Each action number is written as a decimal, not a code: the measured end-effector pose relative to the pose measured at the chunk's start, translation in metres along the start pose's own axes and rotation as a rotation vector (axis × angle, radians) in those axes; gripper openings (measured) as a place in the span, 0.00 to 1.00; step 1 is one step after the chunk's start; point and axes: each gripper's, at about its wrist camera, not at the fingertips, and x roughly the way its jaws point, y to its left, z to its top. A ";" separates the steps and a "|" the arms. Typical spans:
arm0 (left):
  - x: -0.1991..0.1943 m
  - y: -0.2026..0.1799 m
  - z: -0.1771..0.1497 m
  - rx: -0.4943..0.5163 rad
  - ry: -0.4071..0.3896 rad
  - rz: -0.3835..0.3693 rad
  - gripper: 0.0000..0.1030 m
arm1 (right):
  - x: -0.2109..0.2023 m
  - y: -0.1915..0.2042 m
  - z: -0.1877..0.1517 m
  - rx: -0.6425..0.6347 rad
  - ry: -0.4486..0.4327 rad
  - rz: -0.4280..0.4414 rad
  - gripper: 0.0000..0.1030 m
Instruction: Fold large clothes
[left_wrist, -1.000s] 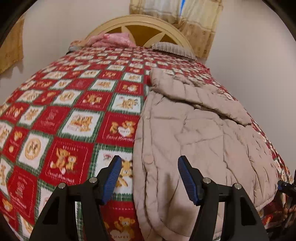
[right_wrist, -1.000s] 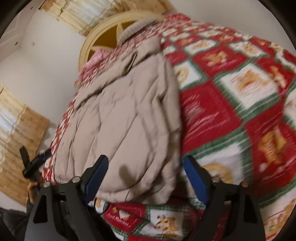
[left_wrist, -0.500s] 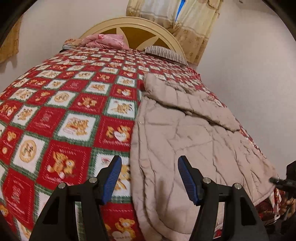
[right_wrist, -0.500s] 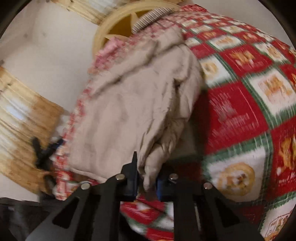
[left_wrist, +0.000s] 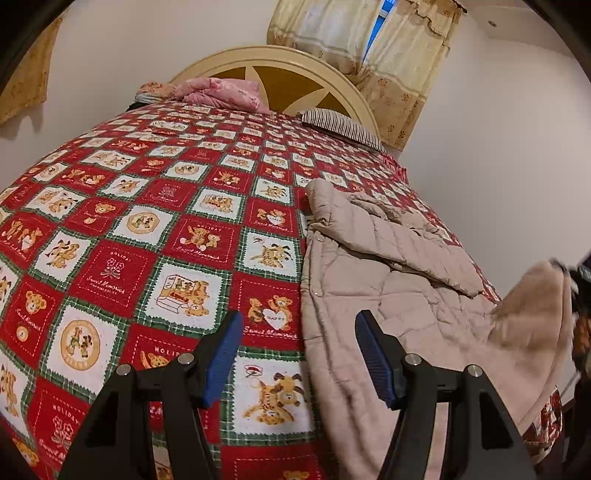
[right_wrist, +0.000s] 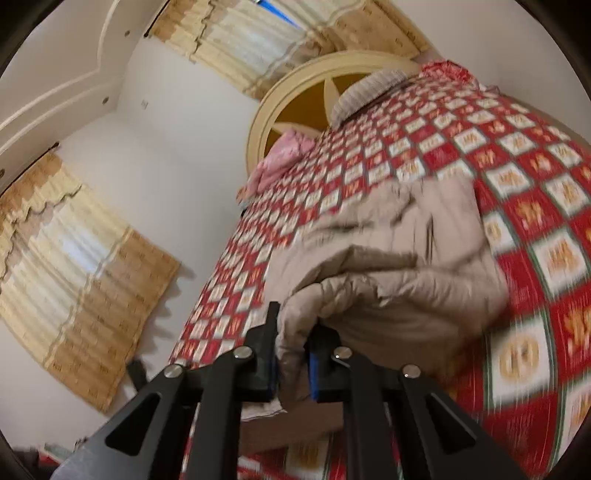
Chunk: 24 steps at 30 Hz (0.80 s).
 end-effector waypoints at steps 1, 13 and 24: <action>0.002 0.003 0.002 0.002 0.010 -0.007 0.62 | 0.013 -0.005 0.015 0.011 -0.021 -0.033 0.15; 0.018 -0.003 0.013 0.087 0.082 -0.204 0.62 | 0.122 -0.109 0.079 0.190 -0.043 -0.404 0.14; 0.074 -0.053 0.091 0.084 0.090 -0.448 0.62 | 0.151 -0.130 0.074 0.142 0.019 -0.478 0.15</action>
